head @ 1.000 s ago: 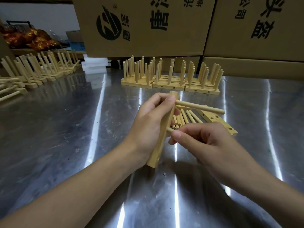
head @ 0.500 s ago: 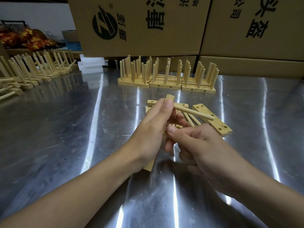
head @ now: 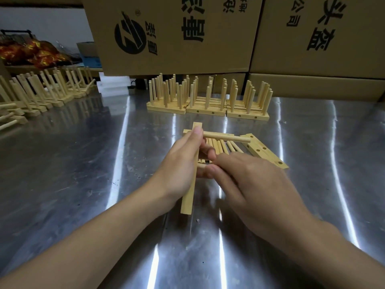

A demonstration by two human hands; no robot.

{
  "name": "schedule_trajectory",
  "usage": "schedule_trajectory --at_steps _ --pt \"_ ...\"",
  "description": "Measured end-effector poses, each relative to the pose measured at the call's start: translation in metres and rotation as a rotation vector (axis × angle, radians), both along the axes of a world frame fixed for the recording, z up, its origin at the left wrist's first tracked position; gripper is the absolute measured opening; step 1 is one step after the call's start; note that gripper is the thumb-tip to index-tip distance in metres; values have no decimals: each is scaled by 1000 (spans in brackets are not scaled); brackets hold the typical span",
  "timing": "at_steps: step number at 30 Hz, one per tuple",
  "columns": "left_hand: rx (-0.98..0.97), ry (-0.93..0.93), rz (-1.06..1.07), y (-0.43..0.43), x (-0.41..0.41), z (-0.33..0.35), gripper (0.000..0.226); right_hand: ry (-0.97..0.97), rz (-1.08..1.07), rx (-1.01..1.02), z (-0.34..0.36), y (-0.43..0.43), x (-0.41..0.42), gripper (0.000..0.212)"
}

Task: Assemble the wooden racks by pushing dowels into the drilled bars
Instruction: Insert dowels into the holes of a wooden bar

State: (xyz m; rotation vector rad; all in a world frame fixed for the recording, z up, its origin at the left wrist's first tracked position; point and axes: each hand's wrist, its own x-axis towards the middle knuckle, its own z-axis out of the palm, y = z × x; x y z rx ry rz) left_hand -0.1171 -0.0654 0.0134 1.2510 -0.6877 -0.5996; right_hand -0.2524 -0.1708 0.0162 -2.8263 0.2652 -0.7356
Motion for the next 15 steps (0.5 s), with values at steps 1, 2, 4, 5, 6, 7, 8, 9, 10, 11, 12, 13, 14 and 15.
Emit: schedule_trajectory --at_steps 1,2,4,5,6,7,8,9,10,11,12,13,14,15 --pt "-2 27 8 0 -1 0 55 11 2 18 -1 3 2 45" --pt "-5 46 12 0 -2 0 57 6 13 28 -3 5 4 45" --pt "-12 73 10 -1 -3 0 56 -39 61 81 -6 4 7 43" --pt "-12 83 4 0 -3 0 54 -72 93 149 -7 3 7 39" --pt "-7 92 -7 0 -4 0 52 -94 123 232 -9 1 6 36" --pt "-3 98 -24 1 -4 0 51 -97 151 311 -10 0 6 34" --pt "1 101 -45 2 -5 1 50 -88 176 381 -10 -2 6 34" --pt "4 98 -62 2 -6 1 51 -74 195 437 -10 -3 5 34" --pt "3 91 -71 2 -7 1 51 -58 209 492 -10 -3 6 35" --pt "0 84 -71 2 -8 0 51 -41 217 547 -9 -2 6 36" --pt "0 75 -68 2 -9 -1 51 -26 220 599 -9 -1 7 37" --pt "1 59 -68 2 -9 -2 51 -11 217 649 -8 -1 7 37" --pt "-1 41 -71 3 -10 -2 51 6 212 697 -7 0 8 38" --pt "-7 22 -82 3 -10 -3 50 19 199 752 -6 2 8 39"
